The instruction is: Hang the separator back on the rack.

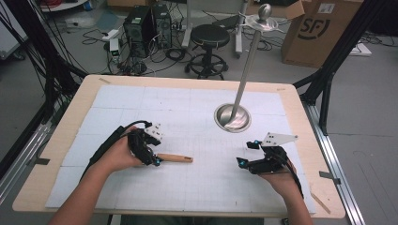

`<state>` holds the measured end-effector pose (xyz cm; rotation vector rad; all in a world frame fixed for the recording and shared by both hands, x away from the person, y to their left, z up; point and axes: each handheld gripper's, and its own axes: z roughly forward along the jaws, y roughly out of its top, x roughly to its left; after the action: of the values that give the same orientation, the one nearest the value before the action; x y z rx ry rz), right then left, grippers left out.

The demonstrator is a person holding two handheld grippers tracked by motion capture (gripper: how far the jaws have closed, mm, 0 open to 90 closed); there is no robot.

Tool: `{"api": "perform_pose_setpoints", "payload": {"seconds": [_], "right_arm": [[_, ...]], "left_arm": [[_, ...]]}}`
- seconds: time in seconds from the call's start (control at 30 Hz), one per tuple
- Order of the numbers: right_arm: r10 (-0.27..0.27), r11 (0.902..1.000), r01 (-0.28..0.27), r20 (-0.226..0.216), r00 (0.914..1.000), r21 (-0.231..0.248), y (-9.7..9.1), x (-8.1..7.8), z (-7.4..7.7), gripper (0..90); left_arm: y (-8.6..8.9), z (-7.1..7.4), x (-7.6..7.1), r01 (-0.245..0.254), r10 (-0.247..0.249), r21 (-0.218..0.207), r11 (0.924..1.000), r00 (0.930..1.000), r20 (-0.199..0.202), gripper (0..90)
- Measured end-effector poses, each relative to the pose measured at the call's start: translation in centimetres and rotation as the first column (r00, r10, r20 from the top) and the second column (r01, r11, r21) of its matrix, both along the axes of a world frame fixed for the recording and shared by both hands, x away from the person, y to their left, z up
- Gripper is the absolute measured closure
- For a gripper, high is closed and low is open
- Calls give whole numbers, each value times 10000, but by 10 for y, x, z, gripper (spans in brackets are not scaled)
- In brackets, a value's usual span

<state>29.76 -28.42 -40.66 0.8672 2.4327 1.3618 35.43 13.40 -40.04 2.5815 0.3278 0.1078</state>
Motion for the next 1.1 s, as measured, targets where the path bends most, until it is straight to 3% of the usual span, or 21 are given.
{"api": "perform_pose_setpoints", "payload": {"seconds": [0.3,0.43,0.63,1.1], "right_arm": [[45,9999,-46,-31,10000,-107,2,-1,-1,222],[47,9999,-48,-91,9999,-164,3,0,-2,222],[72,9998,-75,-138,9999,-184,3,0,-5,227],[90,9998,-93,-169,9998,-183,3,1,-6,231]], "left_arm": [[-5,-2,0,300,-292,389,9988,9993,-214,422],[-8,-4,1,448,-429,832,9955,9988,-245,473],[-15,-5,1,680,-652,1564,9854,9976,-226,528],[-17,-11,8,876,-797,2196,9716,9958,-446,577]]}}
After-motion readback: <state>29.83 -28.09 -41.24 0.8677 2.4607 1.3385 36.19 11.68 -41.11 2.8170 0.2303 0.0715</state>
